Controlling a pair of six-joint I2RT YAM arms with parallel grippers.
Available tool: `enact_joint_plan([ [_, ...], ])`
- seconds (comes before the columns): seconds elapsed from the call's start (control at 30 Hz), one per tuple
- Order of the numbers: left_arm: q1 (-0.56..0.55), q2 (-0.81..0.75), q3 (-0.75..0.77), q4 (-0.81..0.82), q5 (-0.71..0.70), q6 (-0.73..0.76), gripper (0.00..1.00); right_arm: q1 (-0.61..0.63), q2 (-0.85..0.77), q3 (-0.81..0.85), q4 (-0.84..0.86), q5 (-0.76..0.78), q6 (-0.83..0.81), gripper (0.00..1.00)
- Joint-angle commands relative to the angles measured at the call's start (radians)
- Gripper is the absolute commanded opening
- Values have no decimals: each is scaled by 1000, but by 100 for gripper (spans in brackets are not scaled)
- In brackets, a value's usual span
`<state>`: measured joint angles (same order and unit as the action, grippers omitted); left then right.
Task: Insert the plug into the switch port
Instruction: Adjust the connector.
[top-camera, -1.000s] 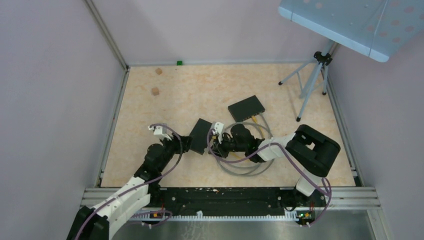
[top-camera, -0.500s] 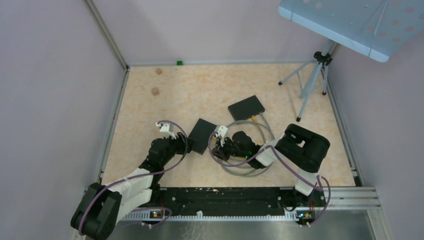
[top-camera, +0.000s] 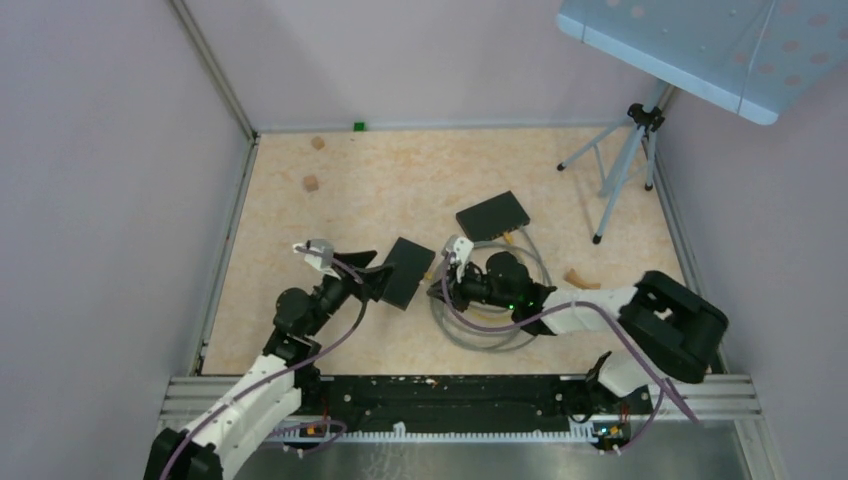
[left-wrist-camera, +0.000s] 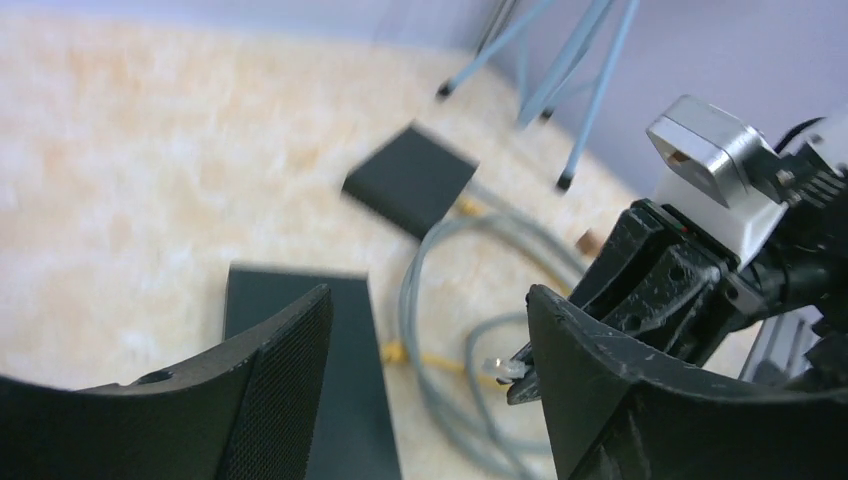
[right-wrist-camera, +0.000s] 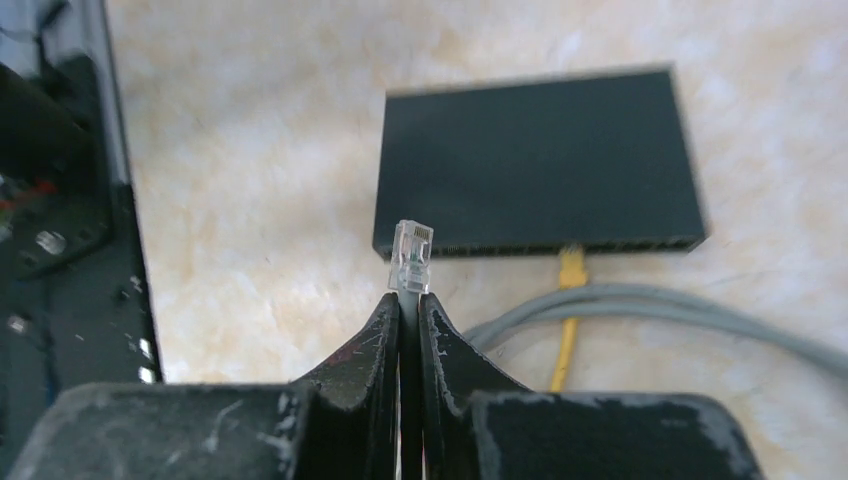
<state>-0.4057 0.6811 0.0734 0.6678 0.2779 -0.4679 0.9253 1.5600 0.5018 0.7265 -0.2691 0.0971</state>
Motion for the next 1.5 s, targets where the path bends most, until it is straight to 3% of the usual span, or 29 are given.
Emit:
enact_joint_plan([
  [0.0, 4, -174, 48, 32, 25, 53, 77, -45, -260, 34, -171, 9, -44, 0],
  [0.13, 4, -257, 89, -64, 18, 56, 80, -78, -452, 104, -390, 96, -108, 0],
  [0.3, 4, -255, 176, -110, 172, 26, 85, -115, -589, 160, -552, 120, -168, 0],
  [0.5, 4, -180, 338, -270, 232, -86, 89, -115, -682, 142, -639, -118, -343, 0],
  [0.67, 4, -101, 410, -228, 417, -192, 90, -115, -755, 97, -578, -290, -442, 0],
  [0.8, 4, -75, 424, -303, 440, -209, 89, -115, -805, 92, -587, -434, -577, 0],
  [0.9, 4, -74, 404, -272, 512, -251, 89, -116, -826, 112, -684, -468, -696, 0],
  [1.03, 2, -64, 384, -242, 582, -289, 88, -115, -804, 186, -966, -539, -1010, 0],
  [1.23, 4, -44, 439, -393, 505, -128, 89, -88, -717, 300, -1284, -584, -1349, 0],
  [1.37, 4, 16, 458, -368, 479, 79, 90, 20, -658, 363, -1469, -411, -1493, 0],
  [1.47, 1, 84, 484, -329, 606, 336, 90, 106, -643, 405, -1539, -309, -1539, 0],
])
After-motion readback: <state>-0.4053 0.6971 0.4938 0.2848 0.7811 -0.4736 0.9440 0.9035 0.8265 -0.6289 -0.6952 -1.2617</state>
